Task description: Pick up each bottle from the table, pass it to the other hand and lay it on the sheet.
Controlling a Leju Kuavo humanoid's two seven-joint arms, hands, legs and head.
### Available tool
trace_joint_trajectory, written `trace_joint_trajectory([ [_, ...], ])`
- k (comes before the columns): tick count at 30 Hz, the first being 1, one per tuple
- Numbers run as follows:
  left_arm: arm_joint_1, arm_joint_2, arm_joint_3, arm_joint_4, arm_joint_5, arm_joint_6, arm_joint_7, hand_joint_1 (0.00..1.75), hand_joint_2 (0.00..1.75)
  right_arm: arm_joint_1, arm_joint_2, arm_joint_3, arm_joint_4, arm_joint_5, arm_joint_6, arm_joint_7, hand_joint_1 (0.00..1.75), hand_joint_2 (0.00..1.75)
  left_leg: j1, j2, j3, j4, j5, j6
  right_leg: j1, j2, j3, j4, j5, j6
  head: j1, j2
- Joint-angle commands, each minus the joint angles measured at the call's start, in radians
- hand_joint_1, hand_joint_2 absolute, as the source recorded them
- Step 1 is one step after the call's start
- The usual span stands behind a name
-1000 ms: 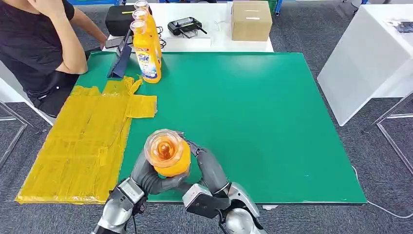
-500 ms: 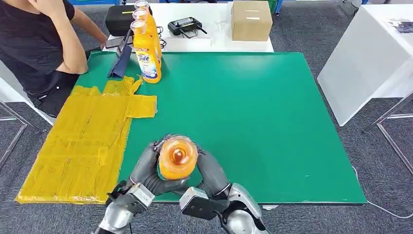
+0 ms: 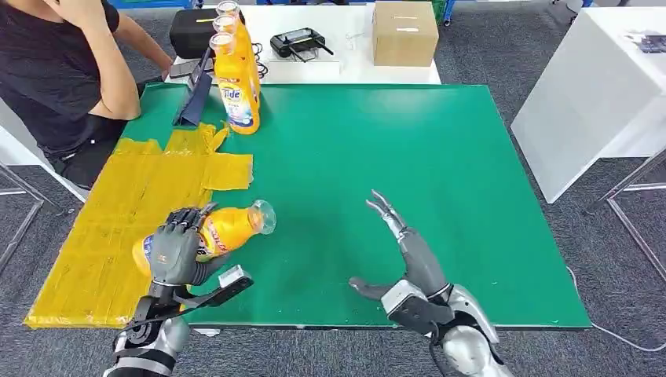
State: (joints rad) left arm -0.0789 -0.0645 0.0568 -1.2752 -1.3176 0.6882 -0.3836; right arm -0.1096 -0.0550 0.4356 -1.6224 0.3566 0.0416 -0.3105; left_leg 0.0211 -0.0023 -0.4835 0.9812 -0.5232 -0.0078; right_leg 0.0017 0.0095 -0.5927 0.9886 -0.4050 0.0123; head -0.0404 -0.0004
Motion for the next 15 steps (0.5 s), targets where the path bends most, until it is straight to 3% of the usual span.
trace_joint_trajectory([
  [1, -0.210, 0.096, -0.069, 0.486, -0.253, -0.028, 0.263, 1.75, 1.75, -0.081, -0.029, -0.005, 0.035, -0.016, 0.026, 0.003, 0.00, 1.75, -0.001, -0.001, 0.005, -0.004, 0.001, 0.002, -0.001, -0.002, 0.005, -0.003, 0.000, 0.001, 0.000, 0.000],
  [3, -0.241, 0.131, -0.159, 0.554, -0.253, -0.027, 0.319, 1.75, 1.75, -0.088, -0.028, 0.005, 0.043, -0.014, 0.026, 0.004, 0.00, 1.75, -0.001, -0.002, 0.004, -0.004, 0.001, 0.001, -0.001, -0.003, 0.004, -0.002, 0.000, 0.000, 0.000, 0.000],
  [4, -0.274, 0.166, -0.308, 0.613, -0.253, -0.011, 0.450, 1.54, 1.75, -0.093, -0.025, 0.009, 0.050, -0.013, 0.024, 0.005, 0.00, 1.75, -0.001, -0.002, 0.003, -0.003, 0.001, 0.001, -0.001, -0.003, 0.003, -0.001, 0.000, 0.000, 0.000, 0.000],
  [5, -0.288, 0.193, -0.413, 0.610, -0.253, 0.010, 0.536, 0.00, 1.75, -0.092, -0.023, 0.010, 0.050, -0.011, 0.023, 0.006, 0.00, 1.75, -0.001, -0.002, 0.004, -0.003, 0.001, 0.001, 0.000, -0.004, 0.004, -0.002, 0.000, 0.000, 0.000, 0.000],
  [6, -0.288, 0.193, -0.413, 0.610, -0.253, 0.010, 0.536, 0.00, 1.75, -0.092, -0.023, 0.010, 0.050, -0.011, 0.023, 0.006, 0.00, 1.75, -0.001, -0.003, 0.002, -0.002, 0.001, 0.001, -0.001, -0.004, 0.003, -0.001, 0.000, 0.000, 0.000, 0.000],
  [7, -0.315, 0.198, -0.498, 0.641, -0.253, 0.010, 0.601, 0.00, 1.75, -0.087, -0.024, 0.012, 0.050, -0.010, 0.022, 0.007, 0.00, 1.75, -0.001, -0.004, 0.003, -0.002, 0.001, 0.001, -0.001, -0.005, 0.003, -0.001, -0.001, 0.000, 0.000, 0.000],
  [13, -0.323, 0.199, -0.521, 0.643, -0.253, -0.002, 0.623, 0.00, 1.75, -0.083, -0.027, 0.011, 0.047, -0.010, 0.022, 0.007, 0.00, 1.75, 0.000, -0.001, 0.005, -0.003, 0.000, 0.002, 0.000, -0.001, 0.005, -0.002, 0.000, 0.001, 0.000, 0.000],
  [14, -0.325, 0.197, -0.522, 0.638, -0.253, 0.008, 0.635, 0.00, 0.00, -0.078, -0.028, 0.009, 0.042, -0.006, 0.018, 0.008, 0.00, 1.75, 0.000, 0.000, 0.004, -0.002, 0.000, 0.001, 0.000, 0.000, 0.004, -0.001, 0.000, 0.001, 0.000, 0.000],
  [15, -0.330, 0.198, -0.526, 0.635, -0.253, 0.005, 0.648, 0.00, 0.00, -0.073, -0.029, 0.007, 0.037, -0.005, 0.017, 0.009, 0.00, 1.75, 0.000, 0.000, 0.002, -0.001, 0.000, 0.001, 0.000, 0.000, 0.003, 0.000, 0.000, 0.001, 0.000, 0.000],
])
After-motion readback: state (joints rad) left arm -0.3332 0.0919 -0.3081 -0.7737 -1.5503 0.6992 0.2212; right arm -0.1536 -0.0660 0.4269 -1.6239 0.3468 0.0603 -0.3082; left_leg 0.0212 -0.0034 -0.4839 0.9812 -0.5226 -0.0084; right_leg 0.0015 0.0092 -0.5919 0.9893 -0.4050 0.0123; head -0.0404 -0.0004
